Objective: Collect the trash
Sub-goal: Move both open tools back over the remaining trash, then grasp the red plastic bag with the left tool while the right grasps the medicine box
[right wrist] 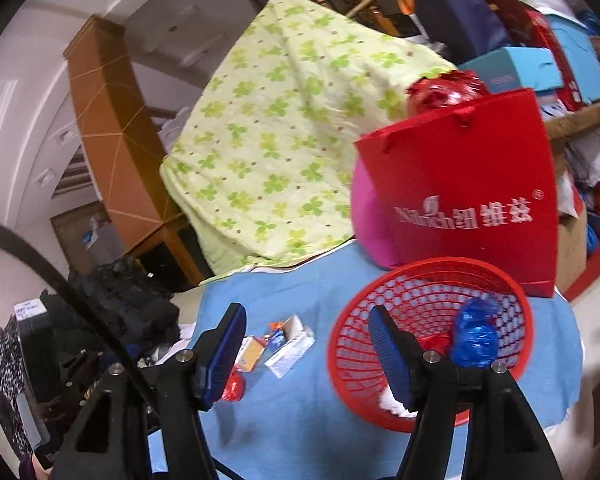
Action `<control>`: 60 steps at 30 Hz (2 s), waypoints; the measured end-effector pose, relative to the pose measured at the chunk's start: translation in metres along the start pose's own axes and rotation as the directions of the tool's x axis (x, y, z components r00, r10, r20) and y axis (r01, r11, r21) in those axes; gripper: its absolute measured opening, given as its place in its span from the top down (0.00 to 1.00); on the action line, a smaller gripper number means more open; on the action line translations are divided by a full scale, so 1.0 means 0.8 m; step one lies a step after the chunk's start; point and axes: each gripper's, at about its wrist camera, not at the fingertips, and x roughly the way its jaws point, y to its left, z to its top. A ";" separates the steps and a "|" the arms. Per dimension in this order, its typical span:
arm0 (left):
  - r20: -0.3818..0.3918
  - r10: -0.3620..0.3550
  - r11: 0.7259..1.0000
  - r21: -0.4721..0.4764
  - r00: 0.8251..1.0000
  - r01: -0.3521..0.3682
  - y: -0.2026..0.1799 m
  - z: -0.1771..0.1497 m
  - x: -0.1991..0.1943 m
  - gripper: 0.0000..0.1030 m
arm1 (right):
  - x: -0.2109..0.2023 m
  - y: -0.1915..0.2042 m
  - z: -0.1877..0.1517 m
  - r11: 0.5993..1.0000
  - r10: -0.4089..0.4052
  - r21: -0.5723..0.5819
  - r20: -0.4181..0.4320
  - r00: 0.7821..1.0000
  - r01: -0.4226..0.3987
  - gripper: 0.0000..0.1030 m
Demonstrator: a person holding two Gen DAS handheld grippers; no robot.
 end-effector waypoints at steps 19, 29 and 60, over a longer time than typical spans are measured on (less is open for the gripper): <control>-0.028 0.024 0.993 -0.115 0.999 -0.027 0.065 -0.033 0.007 0.30 | 0.031 0.079 -0.018 0.993 0.056 -0.098 -0.083 0.995 -0.064 0.34; -0.053 0.042 0.984 -0.170 0.998 -0.050 0.102 -0.057 0.018 0.30 | 0.061 0.119 -0.037 0.986 0.083 -0.134 -0.146 0.986 -0.103 0.34; -0.350 -0.177 0.887 -0.461 0.920 -0.004 0.203 -0.154 0.250 0.30 | 0.359 0.074 -0.135 0.998 -0.069 -0.045 -0.511 0.857 0.053 0.34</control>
